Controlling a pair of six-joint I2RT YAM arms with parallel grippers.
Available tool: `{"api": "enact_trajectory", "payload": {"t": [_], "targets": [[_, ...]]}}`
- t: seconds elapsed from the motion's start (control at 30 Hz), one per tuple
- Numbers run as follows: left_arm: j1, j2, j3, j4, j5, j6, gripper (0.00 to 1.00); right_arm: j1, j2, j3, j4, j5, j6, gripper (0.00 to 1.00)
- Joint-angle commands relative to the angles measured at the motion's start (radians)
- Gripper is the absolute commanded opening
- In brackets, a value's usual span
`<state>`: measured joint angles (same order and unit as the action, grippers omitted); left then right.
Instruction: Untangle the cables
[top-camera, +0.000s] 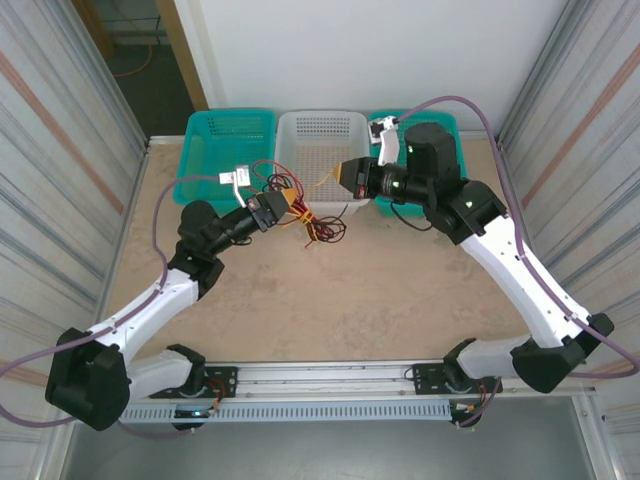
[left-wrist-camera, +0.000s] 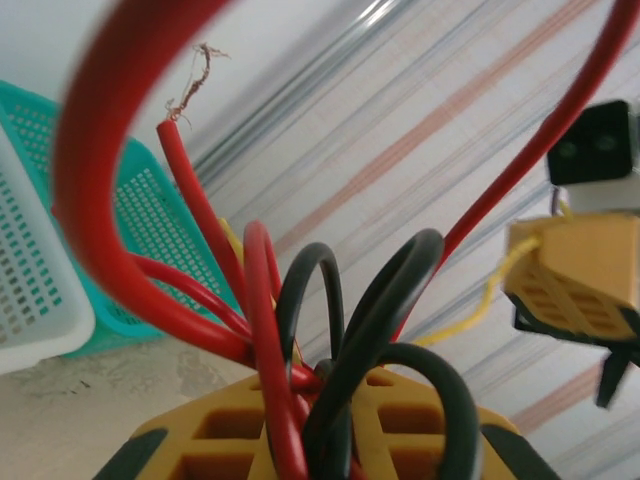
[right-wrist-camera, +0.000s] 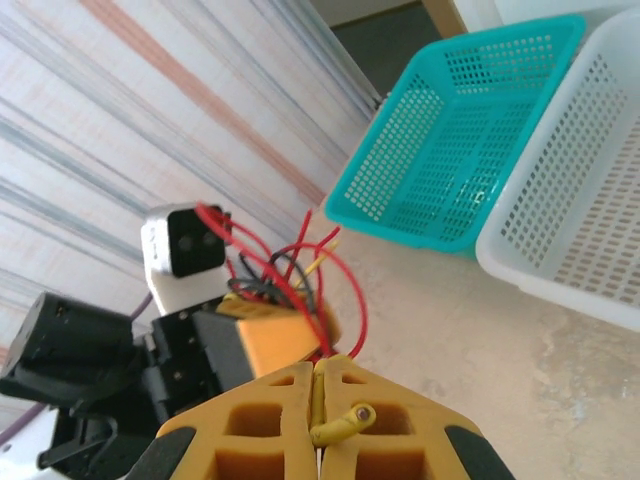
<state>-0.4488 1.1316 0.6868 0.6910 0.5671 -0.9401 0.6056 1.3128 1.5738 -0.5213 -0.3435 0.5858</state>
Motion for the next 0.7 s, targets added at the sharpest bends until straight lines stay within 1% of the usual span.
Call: {"api": "enact_trajectory", "payload": {"t": [0.0,0.1,0.23,0.33,0.4,0.47,0.53,0.67], "targets": [[0.001,-0.013,0.004,0.069,0.122,-0.038,0.00,-0.050,0.011,0.048,0.024,-0.030,-0.052,0.00],[0.001,-0.016,0.014,0.085,0.134,-0.061,0.00,-0.088,0.025,0.046,0.027,-0.061,-0.046,0.00],[-0.001,-0.036,0.022,0.075,0.166,-0.057,0.00,-0.140,0.062,0.042,0.032,-0.131,-0.028,0.00],[-0.001,-0.045,0.023,0.085,0.194,-0.073,0.00,-0.184,0.099,0.048,0.051,-0.206,-0.026,0.00],[-0.002,-0.041,0.027,0.116,0.222,-0.097,0.00,-0.215,0.139,0.065,0.069,-0.288,-0.024,0.00],[-0.007,-0.034,0.036,0.146,0.250,-0.123,0.00,-0.233,0.173,0.082,0.075,-0.332,-0.027,0.00],[-0.011,-0.033,0.041,0.161,0.264,-0.137,0.00,-0.244,0.203,0.082,0.096,-0.359,-0.028,0.00],[-0.013,-0.034,0.040,0.205,0.257,-0.172,0.00,-0.250,0.246,0.055,0.151,-0.381,-0.011,0.00]]}}
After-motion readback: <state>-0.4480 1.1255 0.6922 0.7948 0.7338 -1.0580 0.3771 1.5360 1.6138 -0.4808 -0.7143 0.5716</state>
